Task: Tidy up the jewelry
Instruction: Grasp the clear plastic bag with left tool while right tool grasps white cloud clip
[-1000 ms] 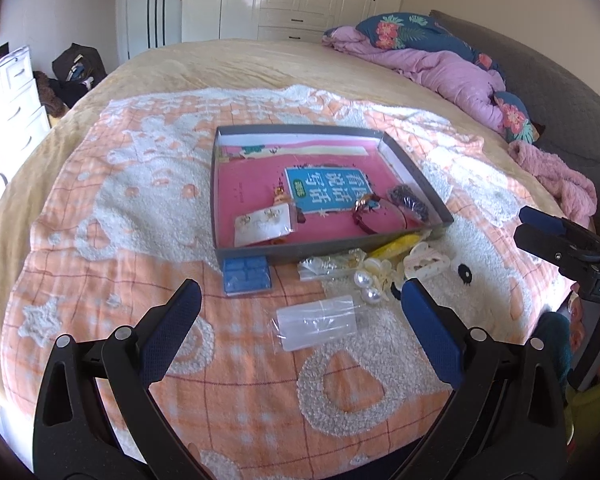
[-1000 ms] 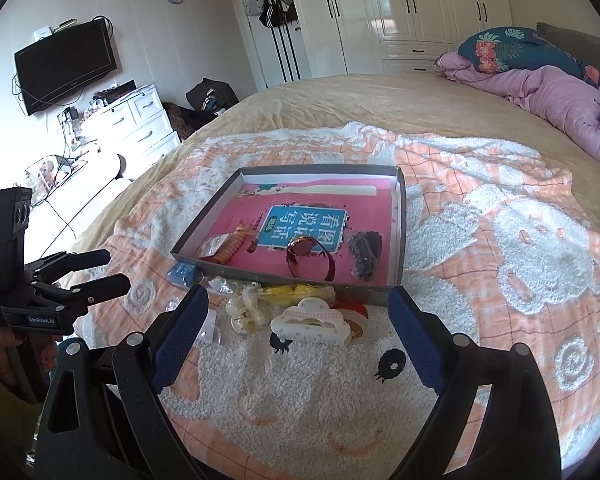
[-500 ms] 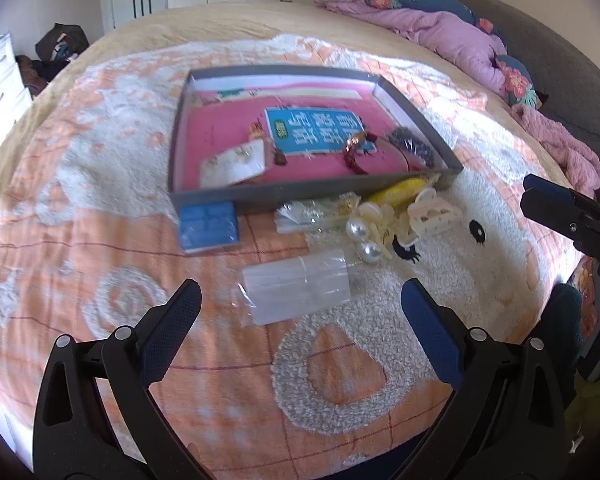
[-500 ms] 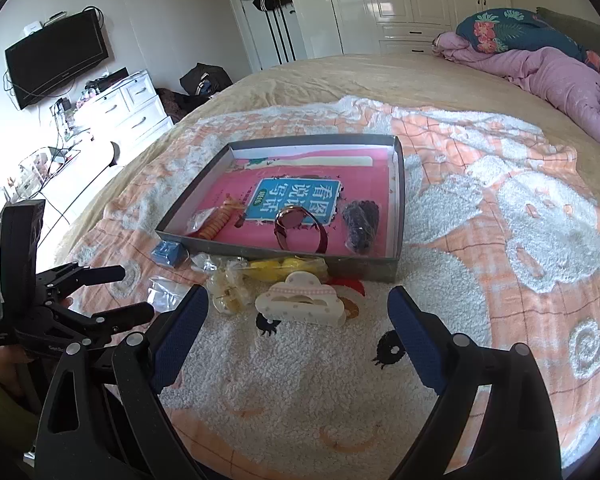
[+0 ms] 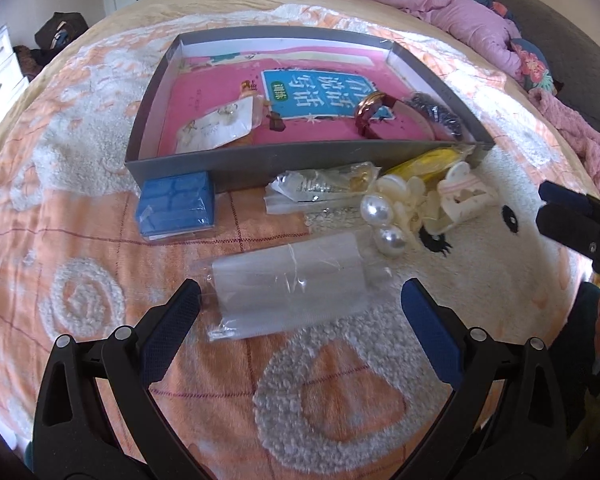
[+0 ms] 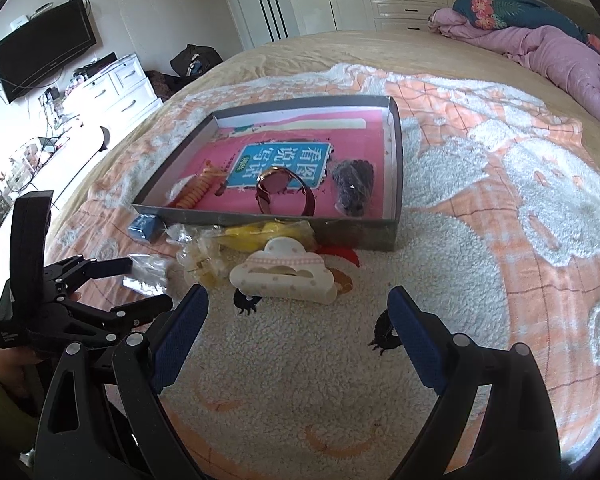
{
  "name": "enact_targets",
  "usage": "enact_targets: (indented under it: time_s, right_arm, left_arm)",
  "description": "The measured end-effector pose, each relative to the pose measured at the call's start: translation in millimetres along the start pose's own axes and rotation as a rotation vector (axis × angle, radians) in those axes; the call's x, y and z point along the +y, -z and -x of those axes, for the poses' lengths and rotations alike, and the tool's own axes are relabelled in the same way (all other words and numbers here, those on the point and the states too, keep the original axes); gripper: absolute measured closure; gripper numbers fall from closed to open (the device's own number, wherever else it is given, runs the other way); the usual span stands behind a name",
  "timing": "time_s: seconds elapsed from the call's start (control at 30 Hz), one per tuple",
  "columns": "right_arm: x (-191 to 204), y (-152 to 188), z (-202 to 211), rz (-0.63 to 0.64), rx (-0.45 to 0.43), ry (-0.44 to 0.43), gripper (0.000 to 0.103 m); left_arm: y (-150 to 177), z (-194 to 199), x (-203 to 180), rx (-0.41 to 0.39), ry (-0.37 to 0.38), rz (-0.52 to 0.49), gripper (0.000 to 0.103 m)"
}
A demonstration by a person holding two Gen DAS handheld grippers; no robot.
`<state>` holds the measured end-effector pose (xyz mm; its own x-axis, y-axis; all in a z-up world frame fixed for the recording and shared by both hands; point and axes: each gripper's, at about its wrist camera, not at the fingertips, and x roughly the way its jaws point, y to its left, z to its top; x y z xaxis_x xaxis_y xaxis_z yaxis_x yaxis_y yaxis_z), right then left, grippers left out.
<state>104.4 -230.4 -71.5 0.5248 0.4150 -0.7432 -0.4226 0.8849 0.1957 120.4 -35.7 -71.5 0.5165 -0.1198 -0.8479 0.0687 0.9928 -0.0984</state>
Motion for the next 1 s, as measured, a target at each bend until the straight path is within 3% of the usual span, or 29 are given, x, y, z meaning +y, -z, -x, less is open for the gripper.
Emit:
enact_targets:
  time_s: [0.43, 0.73, 0.8, 0.83, 1.0]
  right_arm:
    - [10.8, 3.9, -51.1, 0.028, 0.078, 0.022, 0.013]
    - [13.2, -1.8, -72.1, 0.025, 0.045, 0.053, 0.01]
    - [12.6, -1.8, -72.1, 0.026, 0.033, 0.05, 0.017]
    - [12.2, -1.5, -71.3, 0.03, 0.026, 0.037, 0.025]
    - [11.5, 2.1, -63.7, 0.041, 0.021, 0.024, 0.026]
  left_arm:
    - [-4.5, -9.6, 4.7, -0.013, -0.03, 0.015, 0.009]
    - [-3.0, -7.0, 8.1, -0.022, -0.016, 0.024, 0.01]
    - [-1.9, -6.4, 8.0, -0.026, -0.017, 0.022, 0.013]
    - [-1.3, -5.7, 7.8, -0.028, -0.019, 0.021, 0.019]
    - [0.2, -1.1, 6.7, -0.036, -0.01, 0.008, 0.022]
